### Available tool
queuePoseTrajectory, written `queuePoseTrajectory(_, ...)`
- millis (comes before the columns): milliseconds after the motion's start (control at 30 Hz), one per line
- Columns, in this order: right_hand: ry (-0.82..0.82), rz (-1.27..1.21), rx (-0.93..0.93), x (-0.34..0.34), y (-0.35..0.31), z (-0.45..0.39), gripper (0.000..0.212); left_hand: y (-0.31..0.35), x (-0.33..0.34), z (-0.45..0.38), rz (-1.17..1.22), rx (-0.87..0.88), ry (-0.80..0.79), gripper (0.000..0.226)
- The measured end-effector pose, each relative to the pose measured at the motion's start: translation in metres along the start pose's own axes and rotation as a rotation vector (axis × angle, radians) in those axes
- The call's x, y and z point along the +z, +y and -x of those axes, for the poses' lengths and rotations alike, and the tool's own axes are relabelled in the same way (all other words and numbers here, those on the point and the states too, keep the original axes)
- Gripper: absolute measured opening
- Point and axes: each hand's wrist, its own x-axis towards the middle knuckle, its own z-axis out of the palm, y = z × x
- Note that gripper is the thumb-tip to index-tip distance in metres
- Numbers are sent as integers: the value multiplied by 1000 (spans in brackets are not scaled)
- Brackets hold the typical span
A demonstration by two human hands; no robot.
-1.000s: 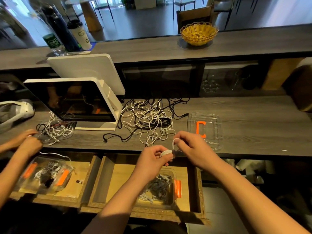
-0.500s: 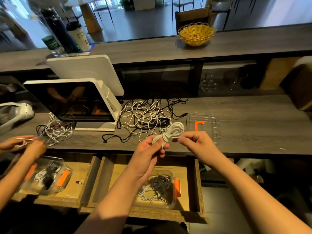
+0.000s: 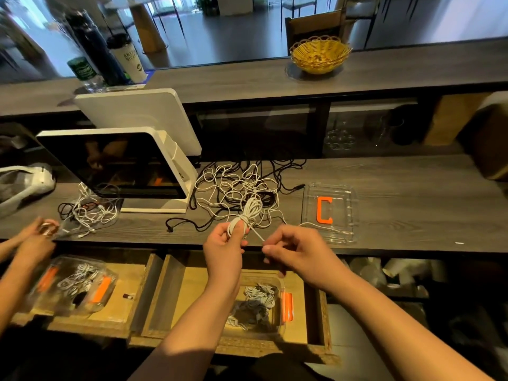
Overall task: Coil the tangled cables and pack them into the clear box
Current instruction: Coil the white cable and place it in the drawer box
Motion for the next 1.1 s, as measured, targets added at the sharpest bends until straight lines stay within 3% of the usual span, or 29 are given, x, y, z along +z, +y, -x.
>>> queuePoseTrajectory(167, -77, -245, 52, -5, -12, -2, 17, -13, -6, 0, -240, 137, -70, 14)
queuePoseTrajectory(233, -84, -256, 65, -6, -11, -4, 28, -17, -7, -2, -332, 100, -176, 22)
queuePoseTrajectory(333, -91, -124, 23, -8, -8, -7, 23, -15, -6, -2, -482, 4, -418, 43)
queuePoseTrajectory(500, 80, -4, 4, -20, -7, -17, 10, 0, -10, 5, -475, 1, -842, 11)
queuePoseTrajectory(633, 156, 17, 25, -36, 0, -21, 14, 14, -17, 5, -319, -8, -1056, 9)
queuePoseTrajectory(800, 312, -157, -29, -27, 15, -21, 5, 24, -14, 7, 252, -261, -822, 2)
queuePoseTrajectory(933, 412, -301, -53, -11, 20, -19, 7, 21, 2, 9, 555, -410, -549, 23)
queuePoseTrajectory(1000, 420, -273, -76, 2, 20, -19, 8, 22, 5, 5, 614, -451, -396, 27)
queuePoseTrajectory(1100, 425, -14, -170, 19, 24, -16, 11, 18, 8, 1, 506, -441, -278, 17)
